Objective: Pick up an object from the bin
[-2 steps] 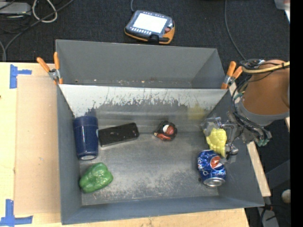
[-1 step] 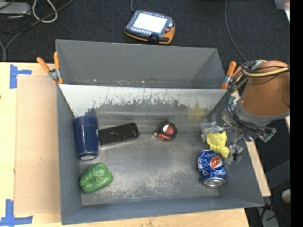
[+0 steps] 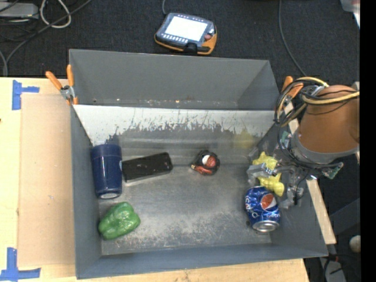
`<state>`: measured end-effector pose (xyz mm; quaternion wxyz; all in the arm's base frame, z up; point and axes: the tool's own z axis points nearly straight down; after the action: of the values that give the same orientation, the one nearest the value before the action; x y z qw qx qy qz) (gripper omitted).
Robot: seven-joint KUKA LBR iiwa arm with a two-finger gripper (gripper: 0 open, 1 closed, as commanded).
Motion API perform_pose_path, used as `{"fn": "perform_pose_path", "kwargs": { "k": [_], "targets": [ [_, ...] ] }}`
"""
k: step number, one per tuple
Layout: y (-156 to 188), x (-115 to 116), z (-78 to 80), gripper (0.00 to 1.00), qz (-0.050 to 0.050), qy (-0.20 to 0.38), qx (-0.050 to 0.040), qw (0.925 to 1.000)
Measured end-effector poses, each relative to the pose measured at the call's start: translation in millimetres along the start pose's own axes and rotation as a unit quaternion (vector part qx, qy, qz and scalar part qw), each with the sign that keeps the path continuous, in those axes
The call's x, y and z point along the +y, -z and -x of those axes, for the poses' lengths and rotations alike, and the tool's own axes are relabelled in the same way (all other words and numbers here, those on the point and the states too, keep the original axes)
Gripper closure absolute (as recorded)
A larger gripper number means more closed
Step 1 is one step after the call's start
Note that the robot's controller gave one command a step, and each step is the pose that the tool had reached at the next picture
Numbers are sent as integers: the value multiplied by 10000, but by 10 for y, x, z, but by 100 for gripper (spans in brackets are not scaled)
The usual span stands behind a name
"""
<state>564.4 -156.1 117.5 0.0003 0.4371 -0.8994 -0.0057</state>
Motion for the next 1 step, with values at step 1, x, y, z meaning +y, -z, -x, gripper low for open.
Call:
{"fn": "perform_pose_path", "kwargs": {
  "k": [1],
  "targets": [
    [-448,25,72,0,5,1069,-39,9943]
  ]
}}
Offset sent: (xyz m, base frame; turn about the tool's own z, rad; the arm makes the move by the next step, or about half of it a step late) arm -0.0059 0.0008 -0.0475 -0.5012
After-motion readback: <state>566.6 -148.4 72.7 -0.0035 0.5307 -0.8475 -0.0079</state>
